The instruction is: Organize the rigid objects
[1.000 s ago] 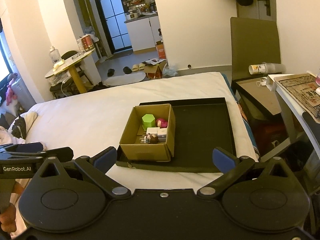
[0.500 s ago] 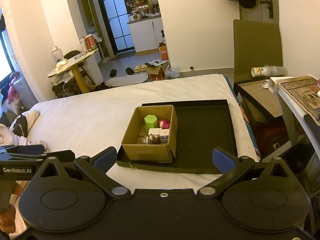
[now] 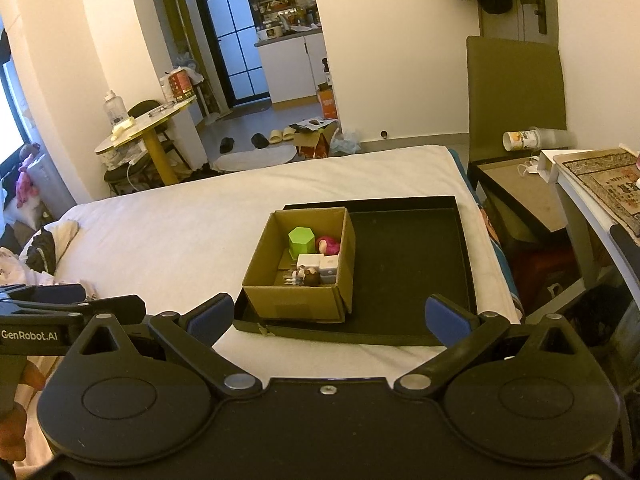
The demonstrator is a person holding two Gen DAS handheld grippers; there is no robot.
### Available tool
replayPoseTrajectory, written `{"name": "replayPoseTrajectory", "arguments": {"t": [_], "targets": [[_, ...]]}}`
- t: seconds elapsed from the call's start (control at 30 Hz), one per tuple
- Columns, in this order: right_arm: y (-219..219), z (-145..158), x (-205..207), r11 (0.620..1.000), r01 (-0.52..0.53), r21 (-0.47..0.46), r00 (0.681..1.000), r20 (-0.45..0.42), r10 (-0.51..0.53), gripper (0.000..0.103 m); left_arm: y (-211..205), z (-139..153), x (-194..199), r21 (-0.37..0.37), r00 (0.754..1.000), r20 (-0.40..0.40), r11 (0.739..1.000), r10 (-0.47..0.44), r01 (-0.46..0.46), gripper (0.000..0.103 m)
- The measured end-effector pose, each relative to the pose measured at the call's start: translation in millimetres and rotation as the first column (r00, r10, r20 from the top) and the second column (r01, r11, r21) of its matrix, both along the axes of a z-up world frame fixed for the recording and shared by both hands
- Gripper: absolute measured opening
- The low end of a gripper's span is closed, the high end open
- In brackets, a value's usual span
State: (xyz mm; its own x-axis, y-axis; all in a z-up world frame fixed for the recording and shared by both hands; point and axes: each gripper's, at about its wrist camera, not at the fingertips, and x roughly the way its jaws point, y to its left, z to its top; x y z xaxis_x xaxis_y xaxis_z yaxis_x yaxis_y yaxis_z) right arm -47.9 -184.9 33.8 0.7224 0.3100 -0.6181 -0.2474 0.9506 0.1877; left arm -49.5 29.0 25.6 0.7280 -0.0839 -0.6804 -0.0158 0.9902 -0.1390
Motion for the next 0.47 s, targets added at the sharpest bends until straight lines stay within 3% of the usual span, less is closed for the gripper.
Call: {"name": "replayPoseTrajectory", "arguments": {"t": [0.47], "targets": [[-2.5, -4.0, 2.1, 1.000, 0.004, 0.000, 1.000, -0.002, -0.004, 0.103, -2.7, -2.5, 1.3, 0.021, 1.000, -0.002, 1.000, -0.002, 0.002, 0.103]]}}
